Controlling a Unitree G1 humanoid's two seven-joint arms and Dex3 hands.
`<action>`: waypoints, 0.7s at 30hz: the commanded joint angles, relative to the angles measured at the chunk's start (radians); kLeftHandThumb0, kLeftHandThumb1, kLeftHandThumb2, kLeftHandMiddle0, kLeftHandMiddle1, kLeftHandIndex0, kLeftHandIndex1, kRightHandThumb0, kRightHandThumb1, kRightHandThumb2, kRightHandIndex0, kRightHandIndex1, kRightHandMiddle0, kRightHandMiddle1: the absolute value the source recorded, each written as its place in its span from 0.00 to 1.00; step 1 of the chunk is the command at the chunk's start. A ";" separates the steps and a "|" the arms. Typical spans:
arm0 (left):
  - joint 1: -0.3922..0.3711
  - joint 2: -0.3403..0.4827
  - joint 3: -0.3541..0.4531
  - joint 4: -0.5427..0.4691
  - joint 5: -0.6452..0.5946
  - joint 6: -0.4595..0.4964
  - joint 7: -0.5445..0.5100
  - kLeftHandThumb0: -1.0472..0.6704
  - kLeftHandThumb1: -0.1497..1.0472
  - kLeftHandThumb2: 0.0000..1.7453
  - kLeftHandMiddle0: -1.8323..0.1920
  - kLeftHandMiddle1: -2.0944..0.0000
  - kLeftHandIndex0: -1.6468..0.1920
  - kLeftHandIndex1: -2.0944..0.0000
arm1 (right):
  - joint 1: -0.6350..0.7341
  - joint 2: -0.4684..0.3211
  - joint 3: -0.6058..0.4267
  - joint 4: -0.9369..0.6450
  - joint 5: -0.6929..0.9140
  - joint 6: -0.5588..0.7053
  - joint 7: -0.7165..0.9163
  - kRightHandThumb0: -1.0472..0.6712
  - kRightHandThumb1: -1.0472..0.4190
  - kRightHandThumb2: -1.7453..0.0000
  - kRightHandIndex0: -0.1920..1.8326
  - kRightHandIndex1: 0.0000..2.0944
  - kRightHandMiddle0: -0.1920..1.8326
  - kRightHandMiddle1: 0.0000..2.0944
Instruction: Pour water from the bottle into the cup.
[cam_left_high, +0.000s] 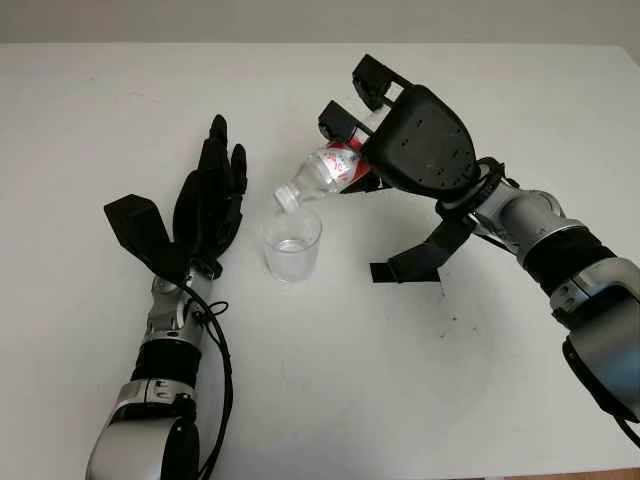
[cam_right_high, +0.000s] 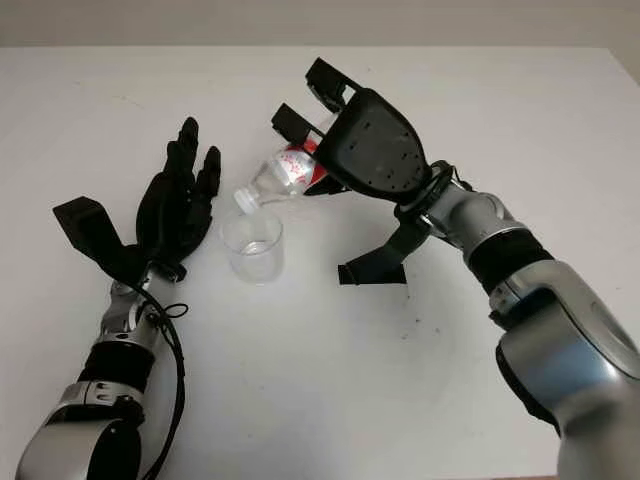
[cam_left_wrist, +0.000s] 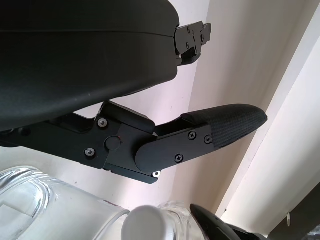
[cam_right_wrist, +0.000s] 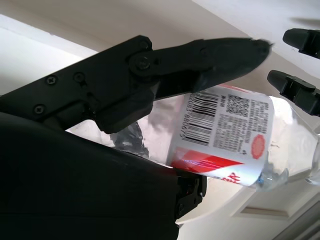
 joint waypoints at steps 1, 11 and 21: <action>0.024 -0.009 -0.004 0.020 0.005 0.001 0.003 0.11 1.00 0.40 1.00 1.00 1.00 1.00 | -0.033 -0.009 0.004 0.005 0.007 0.001 -0.018 0.29 0.00 0.76 0.68 1.00 0.46 1.00; 0.021 -0.011 -0.004 0.030 0.006 -0.010 0.005 0.11 1.00 0.40 1.00 1.00 1.00 1.00 | -0.045 -0.001 0.005 0.022 0.036 -0.042 -0.036 0.30 0.00 0.72 0.68 1.00 0.42 1.00; 0.006 -0.004 0.003 0.054 0.000 -0.012 -0.006 0.11 1.00 0.40 1.00 1.00 1.00 1.00 | -0.039 0.009 -0.006 0.033 0.066 -0.044 -0.045 0.30 0.00 0.71 0.67 1.00 0.43 1.00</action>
